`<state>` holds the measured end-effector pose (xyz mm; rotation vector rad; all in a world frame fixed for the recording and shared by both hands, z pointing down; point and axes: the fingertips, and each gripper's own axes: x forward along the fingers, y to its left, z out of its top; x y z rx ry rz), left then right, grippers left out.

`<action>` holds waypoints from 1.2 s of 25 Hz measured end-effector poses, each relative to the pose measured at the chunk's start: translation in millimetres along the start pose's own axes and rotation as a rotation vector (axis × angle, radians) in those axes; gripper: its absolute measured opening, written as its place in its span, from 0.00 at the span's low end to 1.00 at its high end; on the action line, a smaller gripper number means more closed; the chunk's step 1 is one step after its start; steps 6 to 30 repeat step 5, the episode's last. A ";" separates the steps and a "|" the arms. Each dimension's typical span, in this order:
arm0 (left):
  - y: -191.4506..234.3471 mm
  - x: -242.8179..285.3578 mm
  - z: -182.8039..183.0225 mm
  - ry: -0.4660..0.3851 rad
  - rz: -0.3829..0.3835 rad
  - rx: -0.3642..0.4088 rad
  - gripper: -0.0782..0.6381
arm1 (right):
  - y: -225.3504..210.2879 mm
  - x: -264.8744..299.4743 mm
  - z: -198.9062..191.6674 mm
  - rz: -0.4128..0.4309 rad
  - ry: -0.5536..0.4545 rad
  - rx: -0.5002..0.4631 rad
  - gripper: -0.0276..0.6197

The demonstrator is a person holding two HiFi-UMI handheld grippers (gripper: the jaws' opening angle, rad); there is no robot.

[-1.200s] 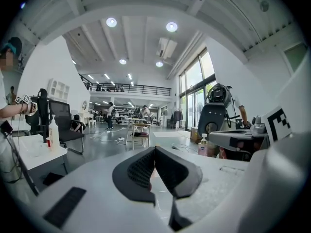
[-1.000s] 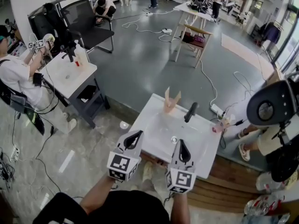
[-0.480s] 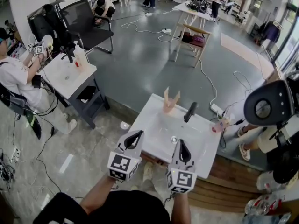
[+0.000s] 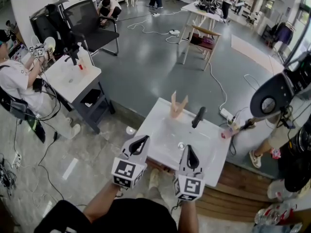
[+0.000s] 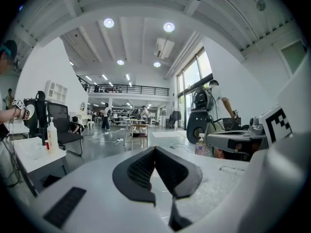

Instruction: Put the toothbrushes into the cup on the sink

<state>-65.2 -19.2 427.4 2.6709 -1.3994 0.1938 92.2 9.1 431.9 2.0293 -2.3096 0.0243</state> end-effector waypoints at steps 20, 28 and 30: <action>-0.3 -0.5 -1.0 0.004 0.001 0.004 0.11 | 1.7 -0.9 1.1 0.004 0.006 -0.005 0.04; -0.3 -0.5 -1.0 0.004 0.001 0.004 0.11 | 1.7 -0.9 1.1 0.004 0.006 -0.005 0.04; -0.3 -0.5 -1.0 0.004 0.001 0.004 0.11 | 1.7 -0.9 1.1 0.004 0.006 -0.005 0.04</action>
